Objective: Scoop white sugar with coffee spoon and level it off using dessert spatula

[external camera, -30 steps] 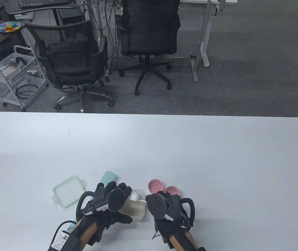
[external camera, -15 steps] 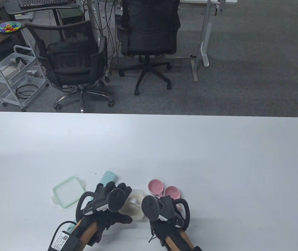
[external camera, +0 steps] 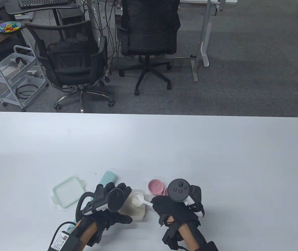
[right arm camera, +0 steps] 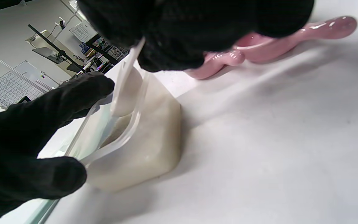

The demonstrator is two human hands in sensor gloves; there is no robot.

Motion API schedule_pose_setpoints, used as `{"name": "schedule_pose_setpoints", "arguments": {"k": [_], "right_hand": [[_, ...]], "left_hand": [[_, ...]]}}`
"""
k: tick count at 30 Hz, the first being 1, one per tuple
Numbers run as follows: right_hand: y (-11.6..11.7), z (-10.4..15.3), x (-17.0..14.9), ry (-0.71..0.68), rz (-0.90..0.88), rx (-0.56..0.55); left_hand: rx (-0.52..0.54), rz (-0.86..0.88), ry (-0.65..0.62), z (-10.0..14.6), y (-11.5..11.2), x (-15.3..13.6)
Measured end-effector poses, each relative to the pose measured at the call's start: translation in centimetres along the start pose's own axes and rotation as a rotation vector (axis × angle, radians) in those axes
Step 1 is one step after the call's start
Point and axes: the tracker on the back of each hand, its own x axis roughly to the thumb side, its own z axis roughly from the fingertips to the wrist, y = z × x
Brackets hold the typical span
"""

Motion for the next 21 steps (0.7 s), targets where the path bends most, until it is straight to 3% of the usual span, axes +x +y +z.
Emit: {"name": "schedule_pose_setpoints", "arguments": {"k": [6,11,14,16,21], "right_hand": [[0.3,-0.1,0.1,-0.013,-0.003,0.007],[-0.4,0.4,0.4,-0.058,-0.076,-0.023],[-0.9,0.7,0.6,-0.080,-0.113,-0.041],[-1.1,0.9,0.5,-0.085,-0.126,-0.046],[-1.3,1.0,0.4,-0.085,-0.138,-0.058]], "left_hand": [[0.015,-0.008,0.000,0.1,0.2,-0.2],[0.096,0.254,0.052,1.5,2.4,-3.4],[0.173,0.418,0.166,2.7,3.4,-6.4],[0.157,0.429,0.273,3.2,3.3,-7.9],[0.034,0.172,0.555,3.0,2.6,-9.1]]}}
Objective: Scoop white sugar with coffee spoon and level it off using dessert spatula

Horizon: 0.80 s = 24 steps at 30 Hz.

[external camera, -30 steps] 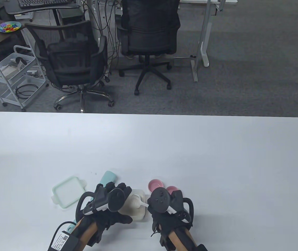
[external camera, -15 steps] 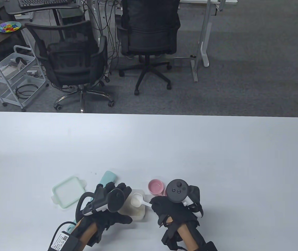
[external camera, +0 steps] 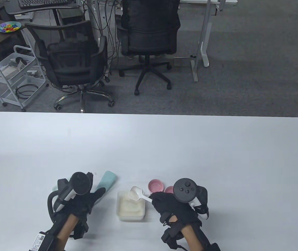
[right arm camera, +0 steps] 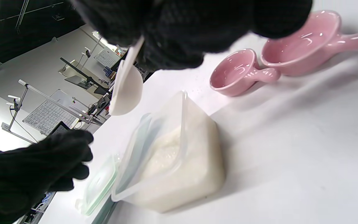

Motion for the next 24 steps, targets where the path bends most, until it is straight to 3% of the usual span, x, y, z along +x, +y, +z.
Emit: {"name": "schedule_pose_setpoints", "arguments": {"k": [4,10,24], "right_hand": [[0.0,0.0,0.0,0.001,-0.003,-0.003],[0.0,0.1,0.1,-0.001,-0.004,0.001],[0.0,0.1,0.0,0.009,0.005,0.010]], "left_hand": [[-0.123,-0.199,0.143,-0.3,-1.4,1.0],[-0.165,-0.356,0.217,-0.7,-3.5,2.4],[-0.115,-0.333,0.213,-0.3,-3.5,2.9]]}}
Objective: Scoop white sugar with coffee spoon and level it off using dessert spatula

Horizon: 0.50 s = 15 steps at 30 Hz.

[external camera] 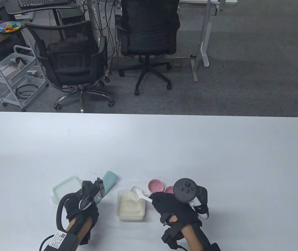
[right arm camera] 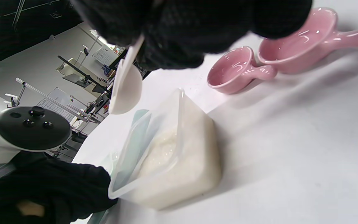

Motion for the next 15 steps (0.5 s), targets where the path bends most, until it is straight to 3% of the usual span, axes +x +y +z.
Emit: {"name": "schedule_pose_setpoints", "arguments": {"k": [6,9,15], "right_hand": [[0.02,0.01,0.02,0.008,0.007,0.004],[0.08,0.01,0.02,0.012,0.009,0.008],[0.23,-0.01,0.10,0.012,0.015,0.023]], "left_hand": [[-0.008,0.008,-0.006,-0.09,0.05,0.03],[-0.070,0.075,-0.088,-0.13,-0.05,0.30],[-0.040,0.053,-0.076,0.06,0.06,0.45]]}}
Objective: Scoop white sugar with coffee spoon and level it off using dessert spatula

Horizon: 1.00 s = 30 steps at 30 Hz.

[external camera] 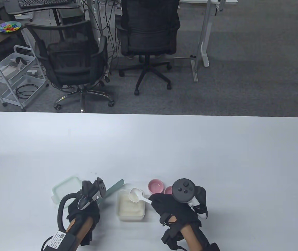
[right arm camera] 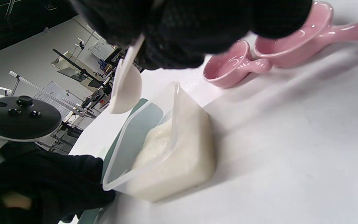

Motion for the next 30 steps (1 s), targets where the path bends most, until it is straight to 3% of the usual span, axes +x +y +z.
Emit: {"name": "schedule_pose_setpoints", "arguments": {"k": [4,6,10,13,17,21,24,30], "right_hand": [[-0.1,0.0,-0.1,-0.002,-0.012,-0.001],[-0.2,0.0,-0.1,-0.003,-0.020,-0.005],[-0.5,0.1,-0.1,-0.006,-0.039,-0.009],[-0.5,0.1,-0.2,-0.002,-0.043,-0.008],[-0.5,0.1,-0.3,0.006,-0.042,-0.006],[-0.5,0.0,-0.5,0.020,-0.041,0.001],[-0.5,0.0,-0.6,0.022,-0.045,0.003],[-0.3,-0.1,-0.5,0.017,-0.045,0.015]], "left_hand": [[0.002,0.009,-0.015,-0.1,0.2,-0.3],[-0.040,0.104,-0.052,-0.4,0.6,-1.2],[-0.091,0.489,-0.154,-0.5,2.1,-4.5],[-0.144,0.617,-0.203,-0.7,2.3,-6.1],[-0.148,0.633,-0.263,-1.1,2.0,-5.9],[-0.328,0.667,-0.611,-0.2,1.7,-3.2],[-0.373,0.570,-0.713,1.5,1.8,-1.5],[-0.360,0.425,-0.698,3.9,1.5,0.9]]}}
